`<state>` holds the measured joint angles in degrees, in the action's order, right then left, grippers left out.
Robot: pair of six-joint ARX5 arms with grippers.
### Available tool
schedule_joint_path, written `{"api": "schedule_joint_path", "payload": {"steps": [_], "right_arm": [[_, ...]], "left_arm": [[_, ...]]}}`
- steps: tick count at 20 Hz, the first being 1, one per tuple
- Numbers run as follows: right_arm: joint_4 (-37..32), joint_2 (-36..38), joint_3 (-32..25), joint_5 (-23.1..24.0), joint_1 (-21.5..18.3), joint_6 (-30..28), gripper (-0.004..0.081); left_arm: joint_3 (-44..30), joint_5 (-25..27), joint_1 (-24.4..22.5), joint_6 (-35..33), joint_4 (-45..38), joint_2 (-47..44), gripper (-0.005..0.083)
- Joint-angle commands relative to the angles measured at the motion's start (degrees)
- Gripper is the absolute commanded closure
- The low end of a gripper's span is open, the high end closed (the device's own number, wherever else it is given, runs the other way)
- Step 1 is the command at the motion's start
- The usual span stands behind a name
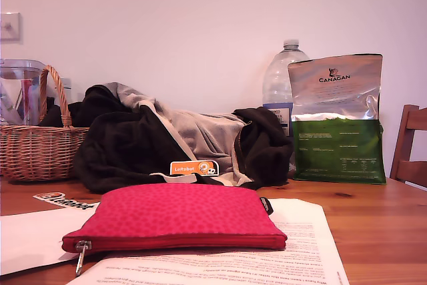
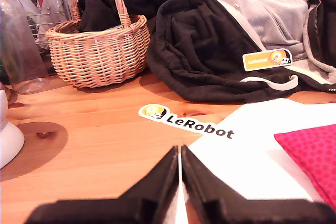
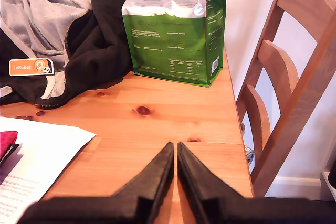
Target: Open the zipper in the zip bag in front of you
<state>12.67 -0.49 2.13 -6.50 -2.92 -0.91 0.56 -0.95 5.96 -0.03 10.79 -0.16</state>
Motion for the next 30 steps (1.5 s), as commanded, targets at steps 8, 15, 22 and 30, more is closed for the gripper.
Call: {"api": "schedule_joint_path", "payload": {"steps": [8, 15, 22, 30], "right_arm": [[-0.04, 0.37, -0.5, 0.02, 0.07, 0.48, 0.0783], [-2.82, 0.37, -0.39, -0.7, 0.07, 1.07, 0.0783], [-4.09, 0.37, 0.72, -5.68, 1.75, 4.07, 0.0783], [3.89, -0.63, 4.44, 0.26, 11.89, 3.45, 0.0783]], "left_arm": [[-0.85, -0.07, -0.17, 0.02, 0.94, -0.57, 0.0793], [-0.74, -0.94, -0.15, 0.02, -2.45, -0.57, 0.0793], [1.22, -9.6, 0.74, -0.02, -3.3, -0.57, 0.0793], [1.77, -10.47, 8.7, -1.49, -0.28, -0.42, 0.0793]]}}
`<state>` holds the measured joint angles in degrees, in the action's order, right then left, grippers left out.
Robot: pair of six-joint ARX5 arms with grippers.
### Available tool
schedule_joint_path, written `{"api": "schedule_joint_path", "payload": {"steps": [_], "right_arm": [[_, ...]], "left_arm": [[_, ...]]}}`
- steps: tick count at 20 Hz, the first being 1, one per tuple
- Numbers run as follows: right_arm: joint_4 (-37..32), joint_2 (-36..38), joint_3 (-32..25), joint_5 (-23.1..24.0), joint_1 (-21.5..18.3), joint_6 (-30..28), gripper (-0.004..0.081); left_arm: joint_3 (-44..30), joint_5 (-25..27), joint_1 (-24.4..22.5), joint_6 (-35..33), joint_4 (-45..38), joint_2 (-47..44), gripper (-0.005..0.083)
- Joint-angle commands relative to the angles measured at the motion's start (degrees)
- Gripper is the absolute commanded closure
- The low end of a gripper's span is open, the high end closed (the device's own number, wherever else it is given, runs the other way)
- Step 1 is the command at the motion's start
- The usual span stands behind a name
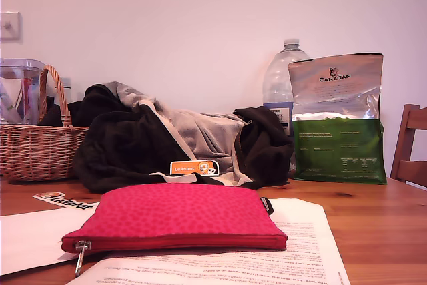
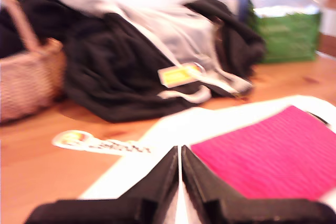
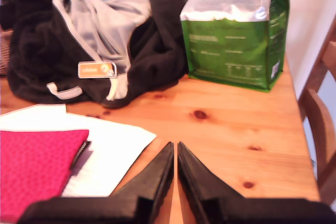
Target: Open the zipper in the zip bag in front of you
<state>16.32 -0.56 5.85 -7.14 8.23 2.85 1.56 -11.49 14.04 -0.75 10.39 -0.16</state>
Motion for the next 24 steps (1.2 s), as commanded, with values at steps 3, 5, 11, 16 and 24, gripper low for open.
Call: {"api": "schedule_joint_path", "payload": {"steps": [3, 5, 11, 16, 24], "right_arm": [[1.33, -3.5, 1.95, 4.22, 5.16, -0.37, 0.0783], [1.6, -6.67, 3.45, 5.9, 8.35, -1.6, 0.0783], [1.46, -19.71, 9.11, 10.38, 16.92, -6.38, 0.0783], [1.14, -30.21, 13.31, 10.27, 23.21, -13.99, 0.0783], [-1.6, -45.18, 19.17, 5.55, 29.09, -15.87, 0.0783]], "left_arm": [[0.94, 2.75, 4.44, -1.22, 1.4, 1.42, 0.0793], [1.49, 3.98, 6.99, -1.29, 1.75, 3.61, 0.0793], [3.54, 8.63, 14.19, -2.58, 1.6, 11.87, 0.0793], [4.79, 9.01, 17.59, -2.25, 1.55, 18.43, 0.0793], [11.15, 3.85, 18.32, 22.97, 1.86, 28.76, 0.0781]]}}
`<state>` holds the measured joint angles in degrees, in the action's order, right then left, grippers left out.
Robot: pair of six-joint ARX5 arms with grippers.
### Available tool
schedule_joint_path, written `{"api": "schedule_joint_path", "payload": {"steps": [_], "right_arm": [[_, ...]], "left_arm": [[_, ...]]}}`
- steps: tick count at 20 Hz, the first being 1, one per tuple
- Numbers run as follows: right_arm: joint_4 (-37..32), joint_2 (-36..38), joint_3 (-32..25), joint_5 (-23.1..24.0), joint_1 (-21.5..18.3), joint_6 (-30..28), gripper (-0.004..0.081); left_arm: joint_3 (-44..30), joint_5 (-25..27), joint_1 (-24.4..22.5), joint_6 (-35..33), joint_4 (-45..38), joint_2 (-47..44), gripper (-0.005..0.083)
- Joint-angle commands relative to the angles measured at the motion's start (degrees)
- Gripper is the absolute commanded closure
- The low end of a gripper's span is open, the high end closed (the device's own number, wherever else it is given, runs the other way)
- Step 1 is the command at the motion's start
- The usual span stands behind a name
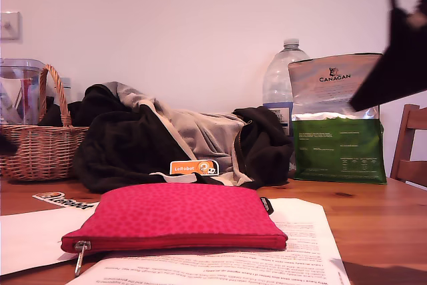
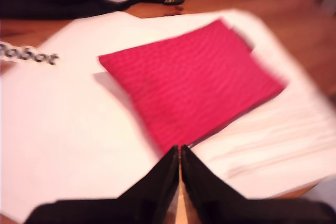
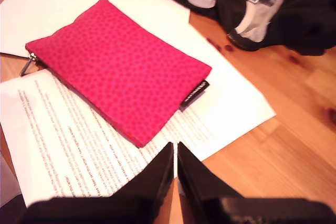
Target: Open the zipper in the zip bag in front of you
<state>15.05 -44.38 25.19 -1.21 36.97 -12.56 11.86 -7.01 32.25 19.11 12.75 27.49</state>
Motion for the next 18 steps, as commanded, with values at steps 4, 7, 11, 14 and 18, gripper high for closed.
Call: {"api": "schedule_joint_path", "payload": {"steps": [4, 7, 11, 14, 18], "right_arm": [[-2.6, -5.53, -0.09, -0.33, 1.73, -2.91, 0.0783], [-3.74, -5.73, -0.09, -0.33, 1.77, -2.93, 0.0783], [-4.07, -5.73, -0.09, -0.33, 1.77, -3.93, 0.0783], [-5.05, -5.73, -0.09, -0.33, 1.79, -3.98, 0.0783], [-5.53, -5.73, -0.07, -0.33, 1.99, -3.98, 0.0783]], "left_arm": [[4.28, -5.25, -0.83, 11.82, 0.57, 10.29, 0.0652], [5.75, -8.17, -2.89, 15.13, -0.09, 17.33, 0.0646], [7.69, -14.19, -7.98, 18.43, -1.29, 24.92, 0.0533], [7.82, -18.84, -11.47, 18.47, -2.73, 29.35, 0.0493], [7.85, -23.61, -13.35, 19.61, -7.76, 35.01, 0.0493]]}}
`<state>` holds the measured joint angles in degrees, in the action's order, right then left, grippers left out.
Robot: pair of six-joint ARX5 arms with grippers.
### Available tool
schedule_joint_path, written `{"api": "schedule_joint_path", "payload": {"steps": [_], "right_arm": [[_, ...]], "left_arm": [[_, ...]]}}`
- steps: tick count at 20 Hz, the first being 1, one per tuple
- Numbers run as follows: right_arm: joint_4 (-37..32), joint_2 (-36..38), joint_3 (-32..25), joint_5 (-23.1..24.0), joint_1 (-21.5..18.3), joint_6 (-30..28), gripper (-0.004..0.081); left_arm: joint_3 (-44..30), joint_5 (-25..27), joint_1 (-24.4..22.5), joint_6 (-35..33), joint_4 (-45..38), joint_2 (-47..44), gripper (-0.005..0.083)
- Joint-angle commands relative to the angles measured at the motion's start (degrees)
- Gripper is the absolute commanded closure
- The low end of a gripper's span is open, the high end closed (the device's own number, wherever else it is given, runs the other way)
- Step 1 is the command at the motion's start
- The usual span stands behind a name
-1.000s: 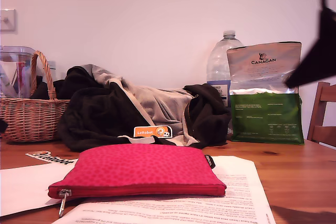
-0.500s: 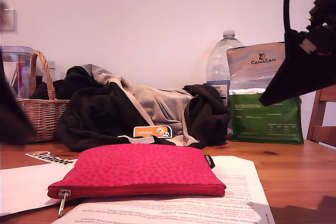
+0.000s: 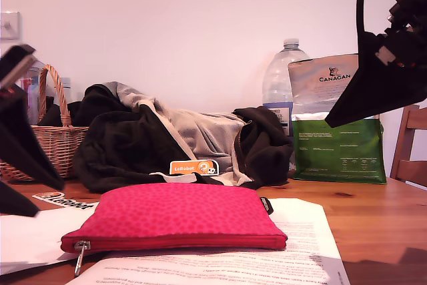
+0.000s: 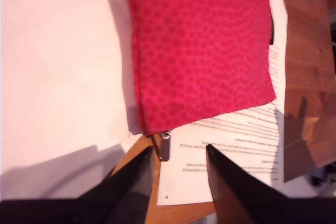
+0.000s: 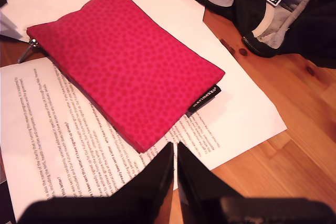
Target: Open the zipper in the zip bag in front of you
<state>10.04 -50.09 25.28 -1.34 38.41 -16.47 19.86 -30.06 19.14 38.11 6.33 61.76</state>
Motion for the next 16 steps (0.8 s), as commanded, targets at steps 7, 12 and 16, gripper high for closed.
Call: {"api": "schedule_joint_path", "payload": {"steps": [7, 12, 16], "right_arm": [[-0.68, -0.02, -0.15, -0.22, 0.57, -0.07, 0.0783], [-1.4, -0.02, -0.15, -0.22, 0.57, -0.07, 0.0783], [-1.81, -0.02, -0.15, -0.22, 0.57, -0.07, 0.0783]], "left_arm": [[-0.09, -1.81, -0.28, 1.14, -5.27, 7.78, 0.0493], [0.02, -1.86, -0.28, 1.57, -8.24, 12.15, 0.0493], [0.11, -1.84, -0.28, 1.66, -10.38, 14.56, 0.0493]]}}
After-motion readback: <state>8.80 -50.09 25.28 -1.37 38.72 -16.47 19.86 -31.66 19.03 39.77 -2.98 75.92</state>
